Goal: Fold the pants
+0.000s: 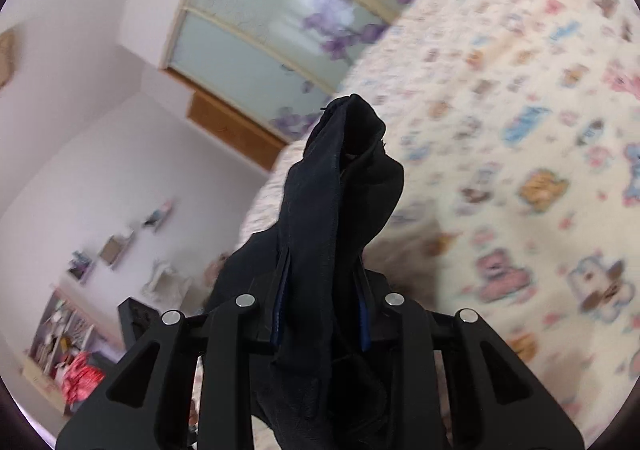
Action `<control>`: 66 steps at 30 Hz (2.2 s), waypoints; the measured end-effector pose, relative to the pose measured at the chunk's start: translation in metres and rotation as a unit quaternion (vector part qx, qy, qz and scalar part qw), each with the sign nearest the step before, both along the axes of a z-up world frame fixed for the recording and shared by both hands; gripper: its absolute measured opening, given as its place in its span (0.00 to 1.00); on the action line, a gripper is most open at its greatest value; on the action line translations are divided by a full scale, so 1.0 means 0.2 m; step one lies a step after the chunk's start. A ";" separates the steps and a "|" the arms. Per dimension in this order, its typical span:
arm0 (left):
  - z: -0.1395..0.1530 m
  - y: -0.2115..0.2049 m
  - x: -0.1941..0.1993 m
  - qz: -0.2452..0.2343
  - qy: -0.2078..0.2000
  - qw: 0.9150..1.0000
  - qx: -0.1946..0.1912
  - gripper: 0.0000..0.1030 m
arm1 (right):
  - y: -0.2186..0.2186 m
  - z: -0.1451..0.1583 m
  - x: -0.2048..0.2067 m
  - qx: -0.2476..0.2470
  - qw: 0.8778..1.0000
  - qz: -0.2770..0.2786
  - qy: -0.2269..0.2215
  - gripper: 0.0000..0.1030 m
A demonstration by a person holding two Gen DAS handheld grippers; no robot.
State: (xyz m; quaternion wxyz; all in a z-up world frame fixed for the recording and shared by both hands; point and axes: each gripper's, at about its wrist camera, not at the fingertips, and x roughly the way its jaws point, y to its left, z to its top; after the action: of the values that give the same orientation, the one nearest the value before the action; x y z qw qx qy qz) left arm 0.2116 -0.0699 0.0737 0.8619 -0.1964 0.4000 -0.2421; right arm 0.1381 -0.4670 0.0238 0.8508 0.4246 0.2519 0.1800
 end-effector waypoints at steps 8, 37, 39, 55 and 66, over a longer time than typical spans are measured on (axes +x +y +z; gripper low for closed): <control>-0.28 0.06 0.07 0.067 0.036 0.997 0.021 0.54 | 0.01 -0.13 0.09 -0.078 0.993 -0.039 0.081 0.42; -0.17 -0.18 -0.33 0.032 -0.066 0.989 0.126 0.98 | 0.11 0.04 -0.15 -0.110 0.992 0.000 0.056 0.83; -0.09 -0.16 -0.49 0.037 -0.121 0.980 0.153 0.98 | 0.17 0.19 -0.28 -0.178 0.983 -0.043 0.011 0.96; -0.24 -0.11 -1.23 0.094 -0.226 0.944 0.223 0.98 | 0.73 0.10 -1.04 -0.422 0.892 -0.148 -0.072 0.99; -0.31 -0.09 -1.17 0.098 -0.167 0.952 0.237 0.98 | 0.86 -0.06 -1.00 -0.467 0.870 -0.150 -0.049 0.99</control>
State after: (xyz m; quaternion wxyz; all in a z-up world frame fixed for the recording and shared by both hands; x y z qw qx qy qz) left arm -0.0215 -0.0884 0.0108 0.9576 0.0185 0.2748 -0.0841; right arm -0.0627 -0.2952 0.0113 0.9778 0.0010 0.1980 -0.0685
